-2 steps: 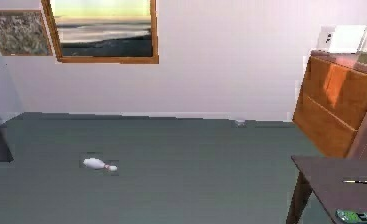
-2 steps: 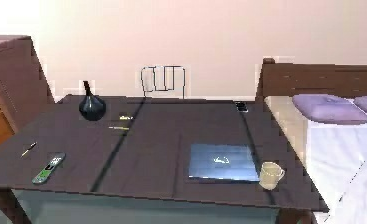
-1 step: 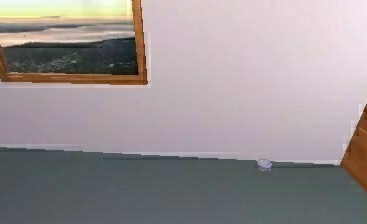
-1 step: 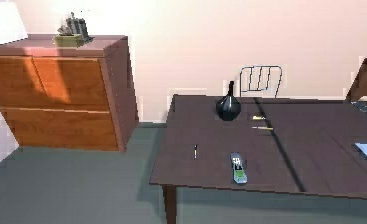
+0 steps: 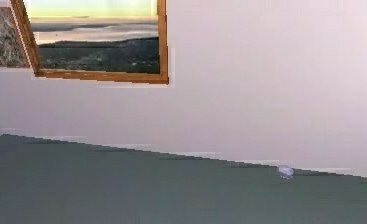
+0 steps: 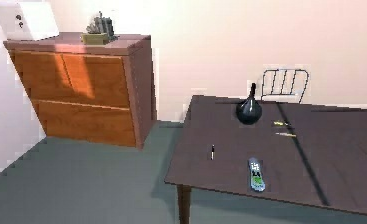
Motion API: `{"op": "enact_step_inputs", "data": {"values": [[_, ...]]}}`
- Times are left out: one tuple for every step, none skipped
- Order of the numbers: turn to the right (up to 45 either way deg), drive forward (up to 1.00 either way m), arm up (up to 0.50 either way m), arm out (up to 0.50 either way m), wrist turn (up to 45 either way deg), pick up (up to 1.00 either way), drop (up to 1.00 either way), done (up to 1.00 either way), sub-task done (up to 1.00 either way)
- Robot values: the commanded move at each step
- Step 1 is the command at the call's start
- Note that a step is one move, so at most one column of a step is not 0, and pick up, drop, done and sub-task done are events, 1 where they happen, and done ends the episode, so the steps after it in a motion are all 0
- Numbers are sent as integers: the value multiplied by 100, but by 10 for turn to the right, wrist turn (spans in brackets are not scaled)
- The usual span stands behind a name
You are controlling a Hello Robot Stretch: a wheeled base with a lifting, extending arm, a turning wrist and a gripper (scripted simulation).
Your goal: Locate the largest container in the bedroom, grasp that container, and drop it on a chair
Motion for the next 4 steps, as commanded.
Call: {"op": "enact_step_inputs", "data": {"values": [[0, 35, 0, 0, 0, 0, 0, 0, 0], [450, 0, 0, 0, 0, 0, 0, 0, 0], [330, 0, 0, 0, 0, 0, 0, 0, 0], [30, 0, 0, 0, 0, 0, 0, 0, 0]]}}
